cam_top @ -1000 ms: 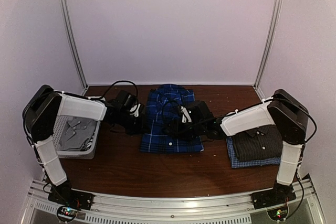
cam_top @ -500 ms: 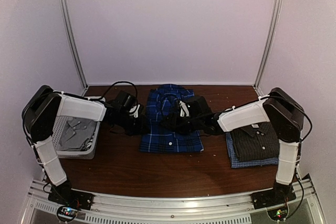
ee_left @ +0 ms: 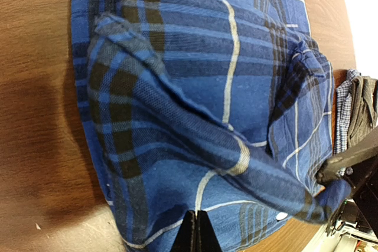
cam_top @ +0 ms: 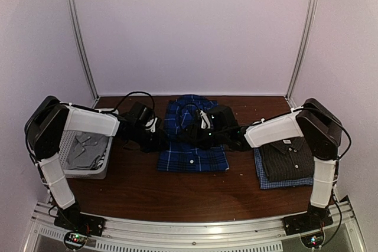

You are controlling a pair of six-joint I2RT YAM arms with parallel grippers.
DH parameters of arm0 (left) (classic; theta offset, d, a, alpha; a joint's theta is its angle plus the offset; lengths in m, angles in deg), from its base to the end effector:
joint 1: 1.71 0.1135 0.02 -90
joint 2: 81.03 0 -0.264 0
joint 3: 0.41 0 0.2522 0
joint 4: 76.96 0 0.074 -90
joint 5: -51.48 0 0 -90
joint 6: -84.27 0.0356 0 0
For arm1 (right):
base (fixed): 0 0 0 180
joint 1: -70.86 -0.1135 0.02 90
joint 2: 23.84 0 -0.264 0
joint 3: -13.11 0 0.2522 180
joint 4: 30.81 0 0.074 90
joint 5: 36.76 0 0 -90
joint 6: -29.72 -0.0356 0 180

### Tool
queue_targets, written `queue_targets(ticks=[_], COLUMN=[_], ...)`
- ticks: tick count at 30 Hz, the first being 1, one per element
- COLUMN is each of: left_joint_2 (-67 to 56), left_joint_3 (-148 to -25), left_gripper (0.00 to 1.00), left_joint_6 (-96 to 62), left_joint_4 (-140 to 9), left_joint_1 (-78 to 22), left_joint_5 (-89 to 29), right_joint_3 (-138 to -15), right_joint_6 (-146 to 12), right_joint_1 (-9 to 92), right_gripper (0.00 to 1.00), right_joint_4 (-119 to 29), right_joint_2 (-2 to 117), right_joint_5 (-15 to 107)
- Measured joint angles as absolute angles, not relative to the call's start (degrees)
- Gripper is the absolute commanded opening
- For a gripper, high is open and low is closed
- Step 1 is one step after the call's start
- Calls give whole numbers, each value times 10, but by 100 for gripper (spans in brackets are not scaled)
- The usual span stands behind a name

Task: Fold and stack the long sleeve shirts
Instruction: Smooth out the 2/3-rectangle-folded shirt at the center of the board.

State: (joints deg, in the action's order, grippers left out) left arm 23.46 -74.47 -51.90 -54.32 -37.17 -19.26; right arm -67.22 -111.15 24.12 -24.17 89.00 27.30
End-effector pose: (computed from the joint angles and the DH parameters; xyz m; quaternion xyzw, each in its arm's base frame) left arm 0.2931 -0.2232 0.1553 -0.0345 0.9360 -0.3242 0.1326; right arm 0.2837 0.3242 0.1750 -0.0893 0.8296 0.5146 0.1976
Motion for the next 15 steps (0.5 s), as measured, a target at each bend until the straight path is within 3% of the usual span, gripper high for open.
queue_targets(ticks=[15], left_joint_2=[235], left_joint_3=[-745], left_gripper=[0], left_joint_6=[-519], left_joint_4=[-543], left_joint_1=[-372], left_joint_5=[-192], right_joint_3=[-716], right_joint_6=[-1131], right_joint_1=[266], right_gripper=[65], right_joint_4=[-204], right_joint_2=[890], right_joint_5=[224])
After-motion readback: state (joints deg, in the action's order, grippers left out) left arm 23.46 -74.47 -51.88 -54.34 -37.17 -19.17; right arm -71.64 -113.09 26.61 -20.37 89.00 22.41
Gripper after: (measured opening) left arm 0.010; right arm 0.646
